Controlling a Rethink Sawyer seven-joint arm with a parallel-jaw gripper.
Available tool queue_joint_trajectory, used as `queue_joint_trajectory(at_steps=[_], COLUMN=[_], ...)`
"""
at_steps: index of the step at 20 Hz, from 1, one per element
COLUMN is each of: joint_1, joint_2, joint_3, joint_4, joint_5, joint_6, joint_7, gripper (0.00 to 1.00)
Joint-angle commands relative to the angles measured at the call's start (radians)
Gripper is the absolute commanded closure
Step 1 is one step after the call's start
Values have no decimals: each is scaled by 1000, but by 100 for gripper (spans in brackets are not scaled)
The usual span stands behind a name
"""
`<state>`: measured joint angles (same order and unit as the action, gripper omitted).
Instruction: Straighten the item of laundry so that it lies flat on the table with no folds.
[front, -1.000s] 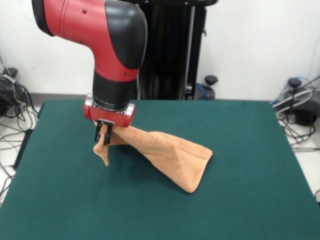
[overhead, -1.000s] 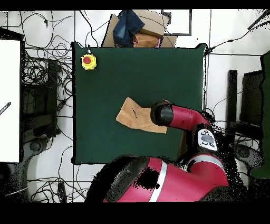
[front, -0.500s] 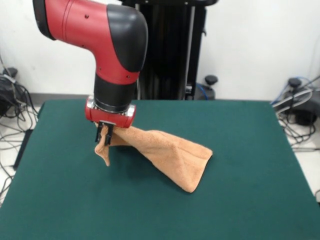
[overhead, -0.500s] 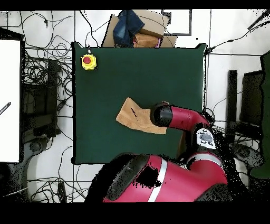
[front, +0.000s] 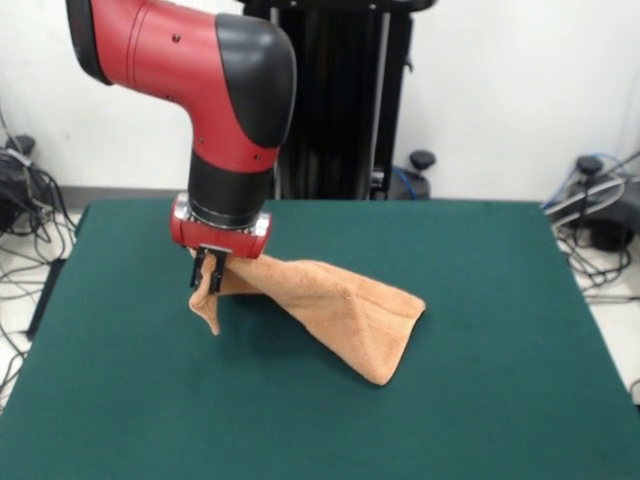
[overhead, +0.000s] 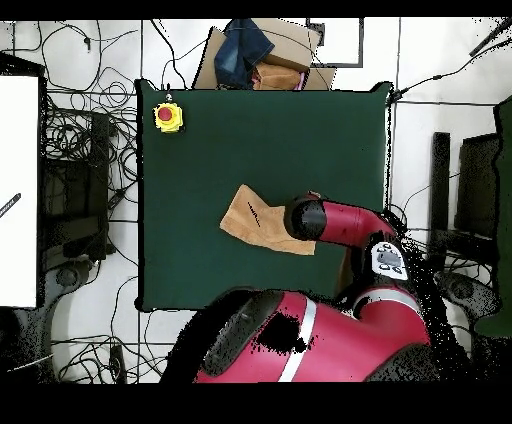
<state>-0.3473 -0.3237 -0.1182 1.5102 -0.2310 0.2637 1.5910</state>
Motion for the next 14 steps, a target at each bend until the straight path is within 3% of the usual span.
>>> queue_joint_trajectory(at_steps=[1,6,14], joint_1=[31,33,38], joint_2=[41,71,63], joint_3=[122,138,138], joint_4=[-94,-164,-177], joint_5=[-27,-15,-19], joint_6=[74,143,163], joint_7=[14,-15,2], gripper=[100,100,100])
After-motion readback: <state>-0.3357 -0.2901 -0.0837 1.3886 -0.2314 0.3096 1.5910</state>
